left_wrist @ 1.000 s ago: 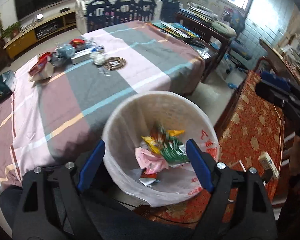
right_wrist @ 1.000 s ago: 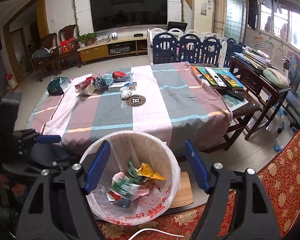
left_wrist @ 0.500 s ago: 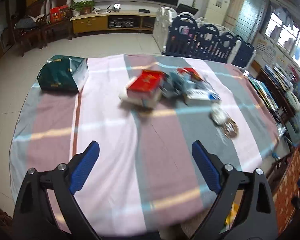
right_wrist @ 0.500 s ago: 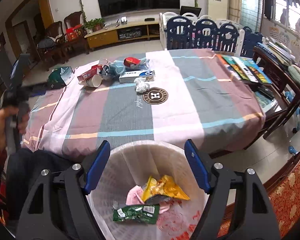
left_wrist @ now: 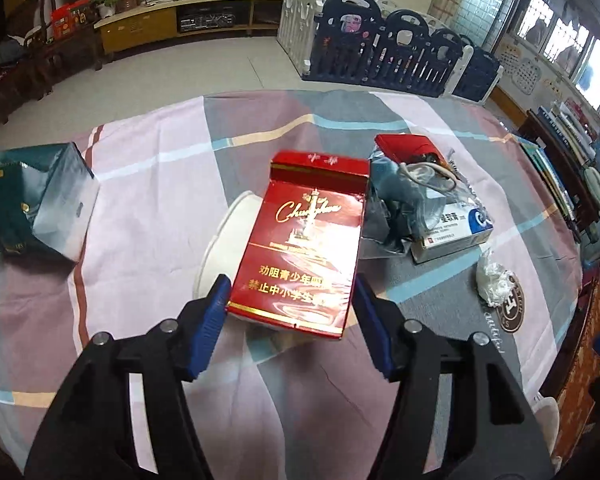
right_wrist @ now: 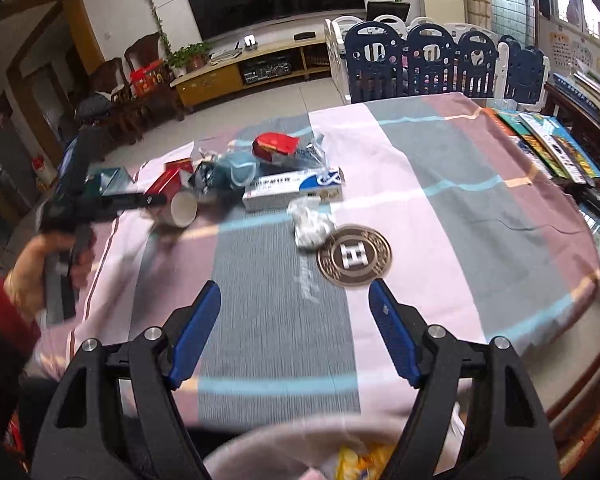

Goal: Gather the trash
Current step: 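Move both tools back to the table toward the red cigarette box and tissue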

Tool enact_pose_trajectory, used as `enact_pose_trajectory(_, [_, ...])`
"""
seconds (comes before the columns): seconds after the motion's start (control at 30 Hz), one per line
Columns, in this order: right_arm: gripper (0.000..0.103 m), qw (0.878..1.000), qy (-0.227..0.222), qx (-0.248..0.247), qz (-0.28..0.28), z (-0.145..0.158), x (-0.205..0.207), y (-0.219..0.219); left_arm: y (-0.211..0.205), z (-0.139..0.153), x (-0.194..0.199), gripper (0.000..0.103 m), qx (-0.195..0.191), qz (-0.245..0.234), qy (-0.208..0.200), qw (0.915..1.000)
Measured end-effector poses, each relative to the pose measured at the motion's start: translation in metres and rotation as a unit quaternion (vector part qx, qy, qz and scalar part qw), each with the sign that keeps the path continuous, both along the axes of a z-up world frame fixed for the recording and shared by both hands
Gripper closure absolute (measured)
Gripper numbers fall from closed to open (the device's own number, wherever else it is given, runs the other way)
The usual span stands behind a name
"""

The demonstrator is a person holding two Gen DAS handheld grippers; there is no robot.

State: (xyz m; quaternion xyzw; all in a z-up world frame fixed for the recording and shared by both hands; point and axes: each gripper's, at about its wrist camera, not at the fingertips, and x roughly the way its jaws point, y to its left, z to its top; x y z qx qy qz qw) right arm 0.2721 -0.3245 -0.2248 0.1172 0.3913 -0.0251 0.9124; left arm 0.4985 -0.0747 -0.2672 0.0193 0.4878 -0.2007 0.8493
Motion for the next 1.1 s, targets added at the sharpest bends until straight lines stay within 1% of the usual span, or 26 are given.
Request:
enact_pose_trajectory(0.03, [0.028,1.0,-0.001,-0.004,-0.003,-0.005,0.015,-0.002,0.003,0.001,-0.006,0.041,-0.012,-0.001,-0.004,0.9999])
enact_pose_trajectory(0.17, [0.028,1.0,0.012,-0.026,0.001,-0.028,0.066,-0.007,0.018,0.017,-0.055,0.042,-0.009,-0.001,-0.041,0.9991])
enact_pose_trajectory(0.23, [0.028,0.998,0.034,-0.042,0.01,-0.045,0.094,-0.005,0.026,0.024,-0.081,0.042,-0.01,0.0,-0.052,0.9986])
enact_pose_trajectory(0.3, [0.028,0.997,0.065,-0.044,0.019,-0.064,0.117,-0.002,0.037,0.027,-0.107,0.042,-0.011,0.006,-0.059,0.9982])
enact_pose_trajectory(0.37, [0.028,0.994,0.091,-0.05,0.02,-0.082,0.134,0.003,0.045,0.022,-0.123,0.042,-0.012,0.01,-0.044,0.9989])
enact_pose_trajectory(0.4, [0.029,0.993,0.099,-0.056,0.02,-0.087,0.139,0.006,0.048,0.017,-0.129,0.042,-0.011,0.01,-0.029,0.9995])
enact_pose_trajectory(0.47, [0.046,0.991,0.108,-0.077,0.025,-0.098,0.147,0.014,0.052,0.005,-0.138,0.043,-0.001,0.009,-0.01,0.9999])
enact_pose_trajectory(0.5, [0.061,0.99,0.101,-0.094,0.026,-0.098,0.146,0.018,0.052,0.0,-0.141,0.043,0.004,0.005,-0.005,1.0])
enact_pose_trajectory(0.53, [0.078,0.99,0.097,-0.096,0.037,-0.097,0.145,0.022,0.051,-0.003,-0.144,0.043,0.008,0.001,-0.003,1.0])
enact_pose_trajectory(0.63, [0.08,0.99,0.096,-0.089,0.054,-0.089,0.131,0.03,0.05,-0.009,-0.148,0.043,0.023,-0.008,0.005,0.9997])
enact_pose_trajectory(0.8, [0.081,0.986,0.088,-0.102,0.102,-0.074,0.086,0.052,0.051,-0.014,-0.15,0.041,0.022,-0.012,0.031,0.9992])
enact_pose_trajectory(0.83, [0.081,0.985,0.089,-0.098,0.11,-0.073,0.077,0.055,0.054,-0.016,-0.149,0.039,0.018,-0.009,0.037,0.9991])
enact_pose_trajectory(0.87, [0.081,0.985,0.09,-0.092,0.118,-0.07,0.067,0.058,0.056,-0.018,-0.148,0.033,0.014,-0.006,0.044,0.9989])
enact_pose_trajectory(0.97, [0.08,0.985,0.095,-0.073,0.125,-0.067,0.036,0.068,0.06,-0.024,-0.142,0.032,-0.005,0.001,0.061,0.9981])
enact_pose_trajectory(1.03, [0.08,0.986,0.094,-0.06,0.122,-0.064,0.022,0.068,0.057,-0.029,-0.138,0.03,0.0,0.001,0.069,0.9976])
enact_pose_trajectory(1.1, [0.08,0.987,0.095,-0.049,0.117,-0.062,0.009,0.067,0.048,-0.03,-0.137,0.028,0.016,-0.005,0.066,0.9977])
